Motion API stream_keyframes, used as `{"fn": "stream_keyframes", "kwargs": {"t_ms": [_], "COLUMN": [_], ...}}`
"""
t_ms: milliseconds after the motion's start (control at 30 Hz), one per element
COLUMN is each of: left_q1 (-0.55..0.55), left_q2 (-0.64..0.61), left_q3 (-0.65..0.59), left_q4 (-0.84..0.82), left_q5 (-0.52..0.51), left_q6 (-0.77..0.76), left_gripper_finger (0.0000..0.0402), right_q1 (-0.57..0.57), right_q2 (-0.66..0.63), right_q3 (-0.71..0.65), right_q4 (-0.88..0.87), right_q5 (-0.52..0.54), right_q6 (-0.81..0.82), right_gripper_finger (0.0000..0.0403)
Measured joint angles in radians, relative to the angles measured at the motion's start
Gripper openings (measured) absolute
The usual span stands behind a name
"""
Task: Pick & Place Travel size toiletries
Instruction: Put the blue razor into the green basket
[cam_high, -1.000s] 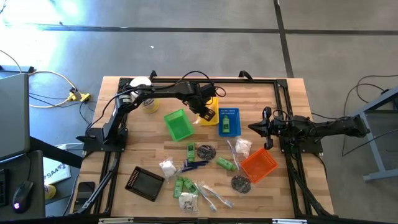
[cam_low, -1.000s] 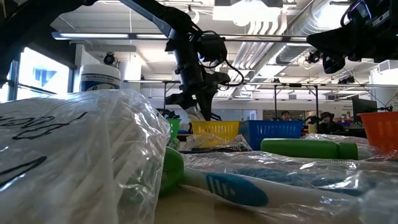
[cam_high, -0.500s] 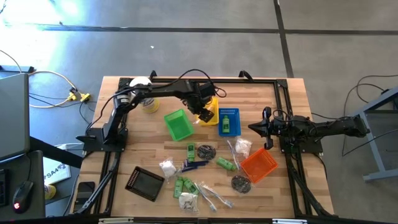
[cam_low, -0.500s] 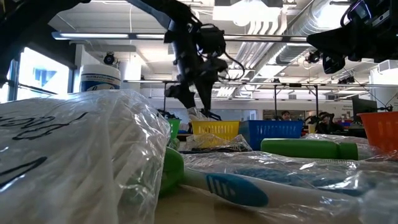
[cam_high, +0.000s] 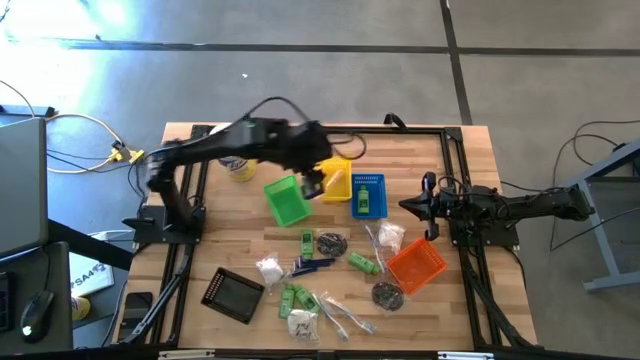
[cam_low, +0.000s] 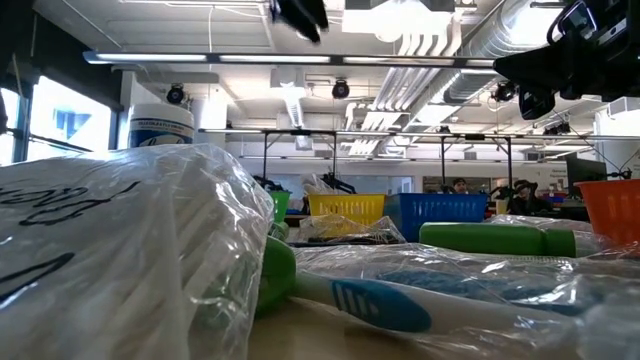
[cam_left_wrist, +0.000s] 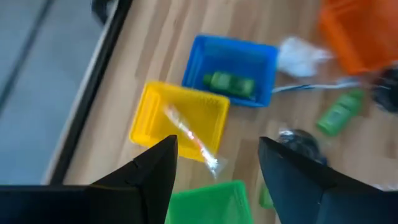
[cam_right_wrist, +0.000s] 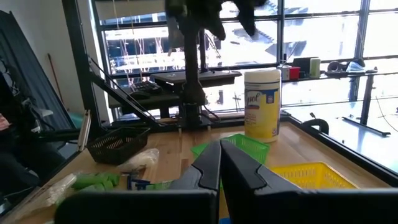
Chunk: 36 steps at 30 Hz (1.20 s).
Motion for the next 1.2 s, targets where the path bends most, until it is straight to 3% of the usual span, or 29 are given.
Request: {"fn": "stream_keyframes", "kwargs": {"t_ms": [200, 367, 467, 633, 733, 867, 1000, 1200], "left_q1": [-0.109, -0.145, -0.143, -0.141, -0.141, -0.141, -0.141, -0.142], "left_q2": [-0.190, -0.364, -0.505, -0.781, -0.935, -1.112, -1.230, -1.372], "left_q3": [-0.035, -0.202, -0.369, -0.761, -0.989, -1.240, -1.386, -1.628], "left_q4": [0.040, 0.146, 0.256, 0.536, 0.713, 0.909, 0.928, 1.123], "left_q5": [0.033, 0.038, 0.038, 0.090, 0.136, 0.085, 0.033, 0.082], "left_q6": [0.150, 0.193, 0.198, 0.258, 0.326, 0.301, 0.222, 0.247], "left_gripper_finger": [0.0213, 0.0159, 0.0103, 0.0011, 0.0009, 0.0002, 0.0001, 0.0001], "right_q1": [0.000, 0.000, 0.000, 0.000, 0.000, 0.000, 0.000, 0.000], "right_q2": [0.005, 0.005, 0.005, 0.005, 0.005, 0.005, 0.005, 0.005], "right_q3": [0.000, 0.000, 0.000, 0.000, 0.000, 0.000, 0.000, 0.000], "right_q4": [-0.008, -0.008, -0.008, -0.016, -0.016, -0.017, -0.021, -0.019], "right_q5": [0.002, 0.003, 0.003, 0.004, 0.005, 0.004, 0.004, 0.004], "right_q6": [0.000, 0.000, 0.001, 0.002, 0.002, 0.002, 0.002, 0.002], "right_gripper_finger": [0.0003, 0.0003, 0.0003, 0.0003, 0.0003, 0.0003, 0.0003, 0.0003]}}
